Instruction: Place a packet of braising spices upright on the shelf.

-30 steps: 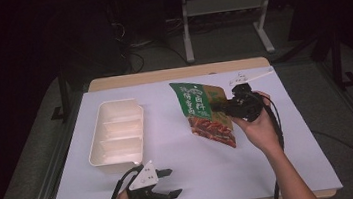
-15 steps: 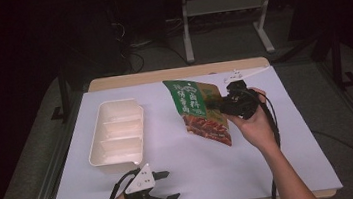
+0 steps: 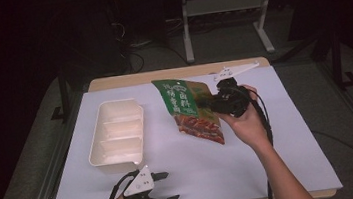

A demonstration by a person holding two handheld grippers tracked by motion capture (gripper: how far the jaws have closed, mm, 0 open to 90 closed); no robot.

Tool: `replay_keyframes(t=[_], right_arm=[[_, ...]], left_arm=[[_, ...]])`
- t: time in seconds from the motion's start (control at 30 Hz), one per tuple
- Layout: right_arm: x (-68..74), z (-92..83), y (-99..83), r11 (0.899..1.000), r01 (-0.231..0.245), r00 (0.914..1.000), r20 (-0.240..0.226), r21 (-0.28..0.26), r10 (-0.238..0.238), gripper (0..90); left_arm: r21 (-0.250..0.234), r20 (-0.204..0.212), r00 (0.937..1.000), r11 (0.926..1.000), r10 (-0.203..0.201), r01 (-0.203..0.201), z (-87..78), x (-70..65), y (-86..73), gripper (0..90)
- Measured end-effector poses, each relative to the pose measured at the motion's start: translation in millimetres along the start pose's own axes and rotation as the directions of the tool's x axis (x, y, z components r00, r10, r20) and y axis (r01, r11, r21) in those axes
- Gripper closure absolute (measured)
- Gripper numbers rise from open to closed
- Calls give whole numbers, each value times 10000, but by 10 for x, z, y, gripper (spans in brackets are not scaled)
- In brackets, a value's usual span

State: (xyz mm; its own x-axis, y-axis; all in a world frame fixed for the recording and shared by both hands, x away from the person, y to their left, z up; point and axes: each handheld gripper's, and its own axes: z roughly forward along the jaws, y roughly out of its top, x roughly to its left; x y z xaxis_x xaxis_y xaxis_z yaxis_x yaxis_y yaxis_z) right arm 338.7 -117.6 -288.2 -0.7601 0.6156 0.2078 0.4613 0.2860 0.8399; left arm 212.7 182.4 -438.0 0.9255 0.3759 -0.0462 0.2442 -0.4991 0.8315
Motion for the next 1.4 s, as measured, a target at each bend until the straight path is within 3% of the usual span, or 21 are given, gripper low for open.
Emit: replay_keyframes(t=[0.2,0.73,1.4], right_arm=[[84,47,81,9997,215,9995,-226,-76,-216,894],[288,184,274,9978,635,9947,-796,-206,-649,893],[568,432,527,9935,1017,9814,-1581,-519,-1087,894]], left_arm=[[80,-38,9998,9998,184,-184,-5,-3,0,252],[62,-73,10000,10000,39,-39,-22,-13,-20,250],[134,-81,9993,9993,357,-356,-93,-34,-60,249]])
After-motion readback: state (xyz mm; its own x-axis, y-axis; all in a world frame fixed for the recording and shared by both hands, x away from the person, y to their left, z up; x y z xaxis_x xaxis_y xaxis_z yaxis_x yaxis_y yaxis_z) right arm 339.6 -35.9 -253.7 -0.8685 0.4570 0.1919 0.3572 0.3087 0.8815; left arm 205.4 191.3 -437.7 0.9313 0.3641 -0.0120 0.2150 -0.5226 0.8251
